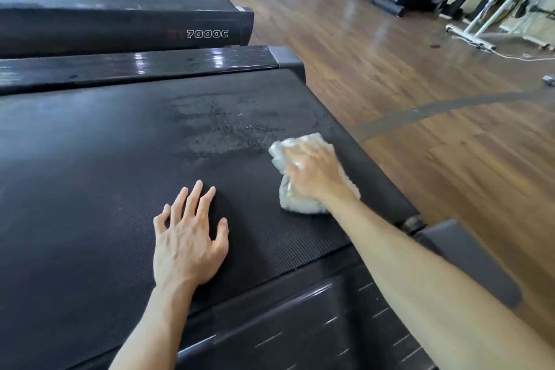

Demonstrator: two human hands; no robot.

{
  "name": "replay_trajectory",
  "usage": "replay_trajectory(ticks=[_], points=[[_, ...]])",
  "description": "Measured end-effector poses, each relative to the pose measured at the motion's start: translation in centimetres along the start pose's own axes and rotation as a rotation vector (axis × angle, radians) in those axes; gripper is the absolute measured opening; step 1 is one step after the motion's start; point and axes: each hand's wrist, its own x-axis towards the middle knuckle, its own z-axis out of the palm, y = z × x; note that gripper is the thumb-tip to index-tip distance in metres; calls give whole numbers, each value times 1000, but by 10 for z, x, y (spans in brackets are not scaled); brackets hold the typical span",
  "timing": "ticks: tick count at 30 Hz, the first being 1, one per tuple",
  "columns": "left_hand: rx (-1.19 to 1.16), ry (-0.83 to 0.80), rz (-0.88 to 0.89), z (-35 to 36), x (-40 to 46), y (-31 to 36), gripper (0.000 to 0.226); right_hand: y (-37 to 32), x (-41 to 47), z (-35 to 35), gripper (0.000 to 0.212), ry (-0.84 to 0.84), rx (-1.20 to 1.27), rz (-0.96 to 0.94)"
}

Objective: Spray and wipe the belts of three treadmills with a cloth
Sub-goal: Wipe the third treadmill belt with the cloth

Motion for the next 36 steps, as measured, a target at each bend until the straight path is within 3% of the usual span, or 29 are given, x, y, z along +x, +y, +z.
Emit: replay_trajectory(ticks=[2, 3, 4, 7, 10, 13, 15, 18, 21, 23, 25, 28, 30, 32, 34, 36], points=[[8, -5, 10, -1, 0, -1, 72, -8, -30, -7, 21, 77, 65, -181], [7, -9, 11, -1, -1, -2, 73, 3, -48, -4, 20, 101, 69, -186], [2, -6, 7, -2, -1, -2, 73, 20, -65, -2, 21, 85, 49, -101], [-11, -14, -3, -3, 0, 1, 74, 65, -89, 4, 33, 88, 38, 394], [-13, -24, -7, -2, 0, 1, 75, 69, -51, 17, 58, 51, 33, 597], [-5, -27, -11, -3, 0, 1, 75, 63, -5, 27, 58, -31, 83, 517], [-11, -21, -9, -3, 0, 2, 75, 46, 0, 34, 44, -69, 70, 290], [-25, -10, -4, -4, -1, 1, 75, 33, -41, 19, 42, -66, 48, 75], [-32, -17, -6, -4, -1, 2, 74, 52, -81, -1, 30, -4, 27, 338], [-36, -12, -13, -3, -1, 1, 73, 60, -75, 2, 37, 31, 37, 597], [-36, -20, -10, -3, 0, 2, 73, 66, -40, 12, 47, 0, 23, 712], [-26, -26, -11, -4, 0, 1, 73, 70, 6, 28, 63, -109, 113, 610], [-25, -25, -10, -3, 0, 1, 74, 63, 7, 36, 55, -174, 109, 420], [-30, -17, -7, -4, -1, 1, 74, 50, -28, 31, 45, -71, 38, 246], [-32, -11, -4, -4, 0, 1, 75, 54, -66, 23, 35, -7, -58, 325], [-37, -13, -6, -4, 0, 1, 75, 61, -84, 20, 38, -16, -45, 616]])
